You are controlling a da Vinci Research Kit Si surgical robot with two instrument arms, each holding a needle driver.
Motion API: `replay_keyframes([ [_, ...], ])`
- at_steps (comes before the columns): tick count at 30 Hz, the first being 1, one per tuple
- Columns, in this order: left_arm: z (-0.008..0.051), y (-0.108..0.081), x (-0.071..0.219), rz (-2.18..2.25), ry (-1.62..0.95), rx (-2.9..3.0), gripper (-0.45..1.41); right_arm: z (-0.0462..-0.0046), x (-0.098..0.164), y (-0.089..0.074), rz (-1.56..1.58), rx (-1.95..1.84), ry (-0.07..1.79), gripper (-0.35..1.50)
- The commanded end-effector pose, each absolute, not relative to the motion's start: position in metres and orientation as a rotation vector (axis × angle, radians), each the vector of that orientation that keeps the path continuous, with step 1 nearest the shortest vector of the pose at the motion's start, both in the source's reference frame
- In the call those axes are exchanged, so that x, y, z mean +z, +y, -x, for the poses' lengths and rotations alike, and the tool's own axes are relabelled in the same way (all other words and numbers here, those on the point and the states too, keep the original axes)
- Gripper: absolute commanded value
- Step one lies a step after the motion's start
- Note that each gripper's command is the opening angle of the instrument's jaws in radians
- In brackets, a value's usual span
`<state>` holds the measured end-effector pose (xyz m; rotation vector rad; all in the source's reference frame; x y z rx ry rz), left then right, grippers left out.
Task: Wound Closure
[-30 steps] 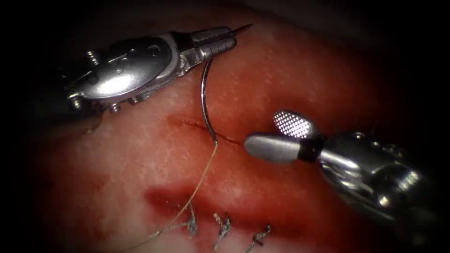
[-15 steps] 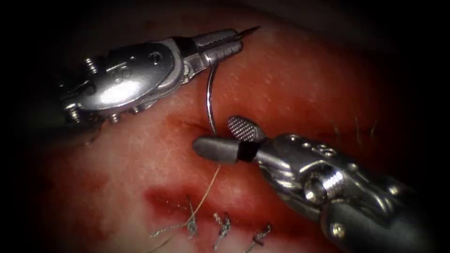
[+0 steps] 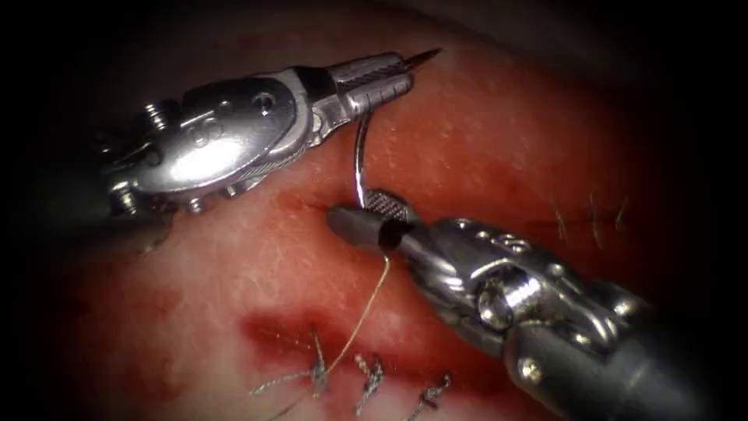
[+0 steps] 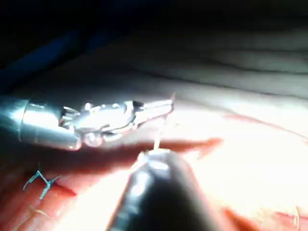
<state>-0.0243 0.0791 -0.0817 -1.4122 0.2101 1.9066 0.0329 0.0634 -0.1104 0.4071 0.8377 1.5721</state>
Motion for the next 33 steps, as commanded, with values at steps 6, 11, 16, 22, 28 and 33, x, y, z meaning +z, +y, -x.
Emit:
replay_keyframes([
  [6, 0.0251, 0.08, -0.081, 1.417, 0.228, 2.055, 0.19, -0.032, -0.112, 0.065, -0.36, 1.458, 0.855, -0.35],
  [11, 0.0249, 0.081, -0.082, 1.41, 0.196, 2.043, 0.41, -0.032, -0.112, 0.065, -0.32, 1.377, 0.856, -0.35],
  [16, 0.0238, 0.082, -0.084, 1.317, -0.022, 1.98, 0.6, -0.0315, -0.111, 0.065, -0.228, 1.185, 0.869, -0.35],
  [22, 0.0214, 0.083, -0.087, 1.157, -0.235, 2.107, 0.64, -0.0299, -0.112, 0.065, -0.17, 1.062, 0.848, -0.35],
  [28, 0.0192, 0.086, -0.09, 1.057, -0.395, 2.139, 0.64, -0.0263, -0.113, 0.066, 0.033, 0.663, 0.713, -0.35],
  [33, 0.0195, 0.087, -0.091, 1.018, -0.444, 2.145, 0.64, -0.0241, -0.113, 0.067, 0.169, 0.487, 0.634, -0.35],
])
